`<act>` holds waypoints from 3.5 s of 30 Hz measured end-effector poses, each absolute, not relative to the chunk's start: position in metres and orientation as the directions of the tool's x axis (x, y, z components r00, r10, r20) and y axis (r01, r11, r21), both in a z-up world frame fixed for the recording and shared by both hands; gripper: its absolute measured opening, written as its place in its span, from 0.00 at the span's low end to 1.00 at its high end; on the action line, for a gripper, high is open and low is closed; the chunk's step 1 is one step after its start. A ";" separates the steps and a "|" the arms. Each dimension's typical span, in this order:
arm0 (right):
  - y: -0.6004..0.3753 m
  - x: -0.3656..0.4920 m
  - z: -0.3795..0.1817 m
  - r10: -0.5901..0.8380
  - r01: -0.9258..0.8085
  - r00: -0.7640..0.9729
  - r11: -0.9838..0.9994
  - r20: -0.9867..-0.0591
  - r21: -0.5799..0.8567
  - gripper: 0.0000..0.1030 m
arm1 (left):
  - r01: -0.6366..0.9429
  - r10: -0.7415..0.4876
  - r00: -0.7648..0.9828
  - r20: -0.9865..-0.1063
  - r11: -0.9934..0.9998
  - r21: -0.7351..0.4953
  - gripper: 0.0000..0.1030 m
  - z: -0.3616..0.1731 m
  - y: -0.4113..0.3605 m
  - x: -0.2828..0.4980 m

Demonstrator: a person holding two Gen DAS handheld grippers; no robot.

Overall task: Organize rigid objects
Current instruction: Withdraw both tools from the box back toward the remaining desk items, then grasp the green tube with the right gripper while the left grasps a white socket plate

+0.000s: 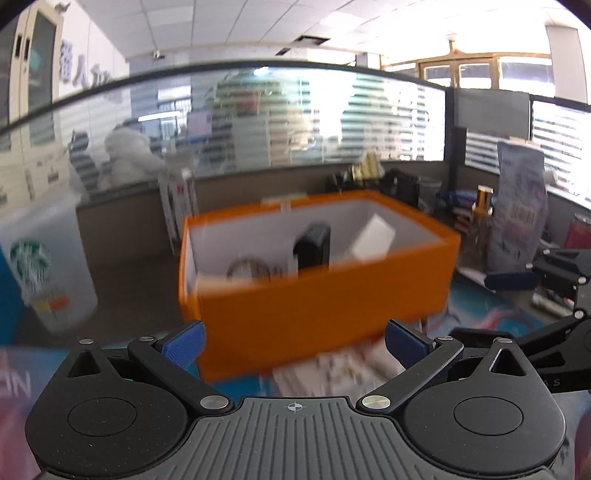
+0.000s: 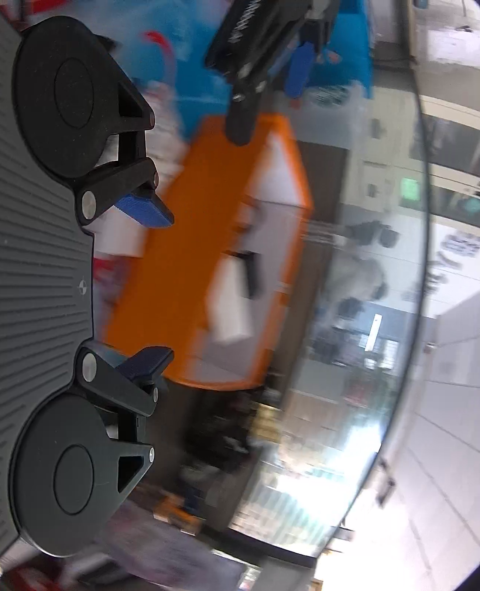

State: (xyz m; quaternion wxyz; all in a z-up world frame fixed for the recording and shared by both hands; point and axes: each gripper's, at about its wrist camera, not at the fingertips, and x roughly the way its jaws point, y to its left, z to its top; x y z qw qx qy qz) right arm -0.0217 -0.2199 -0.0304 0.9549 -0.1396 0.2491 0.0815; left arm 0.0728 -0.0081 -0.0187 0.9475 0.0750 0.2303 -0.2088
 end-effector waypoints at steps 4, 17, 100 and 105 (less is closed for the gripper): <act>-0.233 -0.044 -0.047 0.066 -0.187 0.844 0.966 -0.532 -0.177 0.70 | 0.412 -0.351 0.809 -0.472 0.911 0.028 1.00 -0.033 0.005 0.052; -0.204 -0.113 -0.083 0.042 -0.100 0.815 0.993 -0.578 -0.069 1.00 | 0.390 -0.367 0.784 -0.502 0.919 -0.063 1.00 -0.062 0.007 0.026; -0.225 -0.112 -0.088 0.101 -0.197 0.834 0.973 -0.542 -0.121 0.25 | 0.387 -0.348 0.703 -0.620 0.919 -0.077 0.87 -0.085 -0.040 0.108; -0.224 -0.114 -0.088 0.097 -0.196 0.834 0.972 -0.542 -0.127 0.24 | 0.373 -0.372 0.719 -0.587 0.919 -0.125 0.87 -0.079 -0.025 0.088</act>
